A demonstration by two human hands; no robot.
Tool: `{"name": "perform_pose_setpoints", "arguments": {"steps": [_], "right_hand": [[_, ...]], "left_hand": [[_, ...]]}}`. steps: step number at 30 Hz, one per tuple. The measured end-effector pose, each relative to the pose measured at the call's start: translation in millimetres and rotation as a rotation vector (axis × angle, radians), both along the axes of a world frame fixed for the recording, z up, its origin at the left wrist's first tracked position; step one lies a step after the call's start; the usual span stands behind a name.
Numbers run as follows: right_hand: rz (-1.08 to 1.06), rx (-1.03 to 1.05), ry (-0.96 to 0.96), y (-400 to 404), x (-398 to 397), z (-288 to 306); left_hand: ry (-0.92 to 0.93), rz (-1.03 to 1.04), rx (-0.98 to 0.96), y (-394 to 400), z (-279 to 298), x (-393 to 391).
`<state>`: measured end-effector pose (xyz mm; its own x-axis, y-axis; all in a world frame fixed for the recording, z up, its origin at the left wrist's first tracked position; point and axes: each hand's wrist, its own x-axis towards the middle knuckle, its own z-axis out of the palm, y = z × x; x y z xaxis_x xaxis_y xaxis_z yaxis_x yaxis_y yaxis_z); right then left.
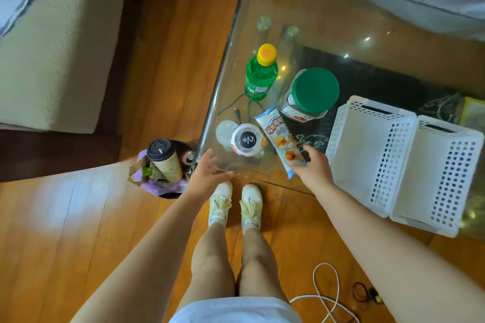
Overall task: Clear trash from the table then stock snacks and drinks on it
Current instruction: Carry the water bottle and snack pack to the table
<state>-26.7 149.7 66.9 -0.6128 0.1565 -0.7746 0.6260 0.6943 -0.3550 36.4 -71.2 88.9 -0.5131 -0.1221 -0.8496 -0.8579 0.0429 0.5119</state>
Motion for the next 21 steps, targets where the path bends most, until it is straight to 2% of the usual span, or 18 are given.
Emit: {"name": "perform_pose_setpoints", "arguments": {"steps": [3,8,14,21], "right_hand": [[0.022,-0.074,-0.093,2.5,16.7,37.5],[0.101,-0.157,-0.168,-16.8,35.7,101.9],[0.465,-0.171,-0.212,-70.2,74.3,152.2],[0.939,-0.149,-0.241,-166.0,154.8,172.8]], "left_hand": [[-0.137,0.051,0.045,-5.9,32.1,24.5],[-0.116,0.189,0.013,-22.2,91.7,76.9],[-0.141,0.585,-0.011,-37.1,142.1,186.1],[-0.212,1.172,-0.062,-18.5,166.2,351.2]]}}
